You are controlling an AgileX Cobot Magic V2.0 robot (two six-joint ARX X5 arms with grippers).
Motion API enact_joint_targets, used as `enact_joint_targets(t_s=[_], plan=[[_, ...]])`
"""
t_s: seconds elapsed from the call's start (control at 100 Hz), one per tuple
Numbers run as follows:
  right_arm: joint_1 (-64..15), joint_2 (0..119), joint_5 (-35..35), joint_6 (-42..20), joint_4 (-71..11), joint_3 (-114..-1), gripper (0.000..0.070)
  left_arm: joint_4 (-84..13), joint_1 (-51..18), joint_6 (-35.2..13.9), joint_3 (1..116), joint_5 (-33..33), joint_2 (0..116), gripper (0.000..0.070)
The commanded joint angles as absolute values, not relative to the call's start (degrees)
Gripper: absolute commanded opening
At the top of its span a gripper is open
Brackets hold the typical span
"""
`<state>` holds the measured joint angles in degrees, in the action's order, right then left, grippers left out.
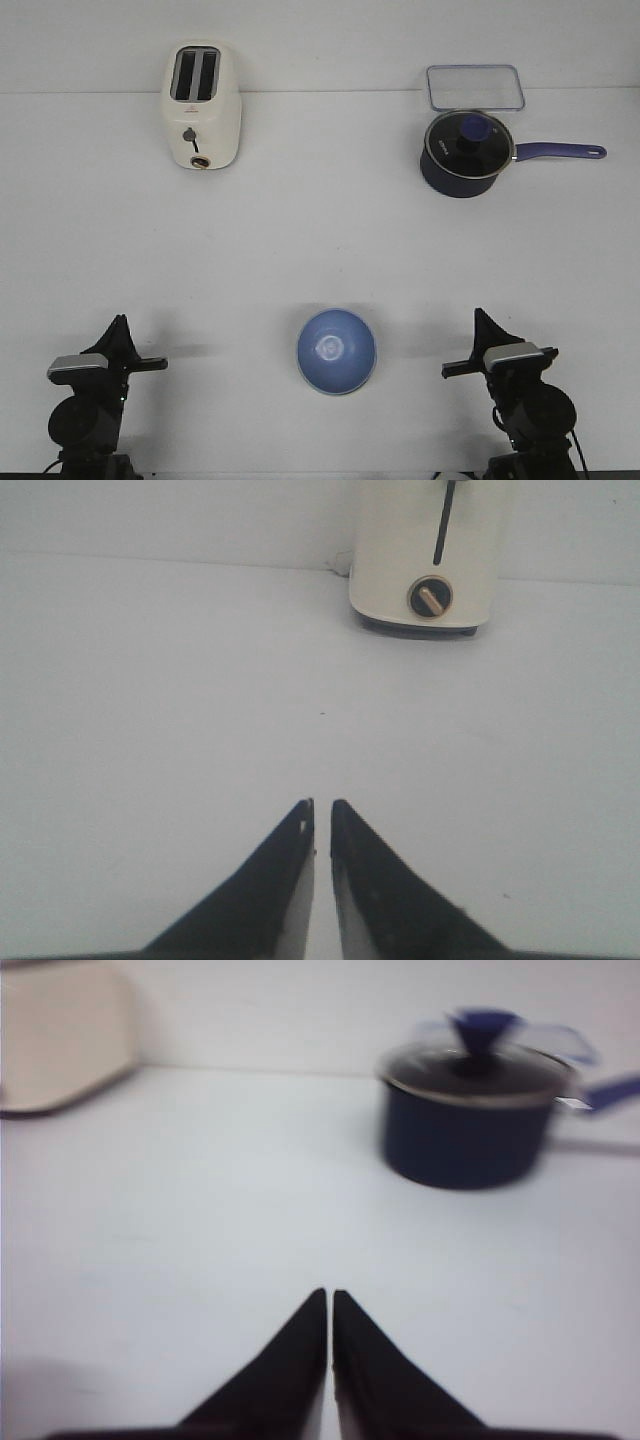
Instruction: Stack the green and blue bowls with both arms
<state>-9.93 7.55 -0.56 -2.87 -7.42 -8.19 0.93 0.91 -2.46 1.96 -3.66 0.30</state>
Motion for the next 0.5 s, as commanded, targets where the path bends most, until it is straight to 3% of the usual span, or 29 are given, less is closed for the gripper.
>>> enact_joint_targets(t_s=[0.0, 0.49], plan=[[-5.78, 4.32, -3.53, -1.02, -5.61, -6.48, 0.001, 1.8, 1.04, -2.61, 0.8, -3.53, 0.19, 0.0015], [-3.42, 0.08, -3.64, -2.39, -6.87, -0.71, 0.001, 1.76, 1.04, -2.61, 0.8, -3.53, 0.19, 0.0016]])
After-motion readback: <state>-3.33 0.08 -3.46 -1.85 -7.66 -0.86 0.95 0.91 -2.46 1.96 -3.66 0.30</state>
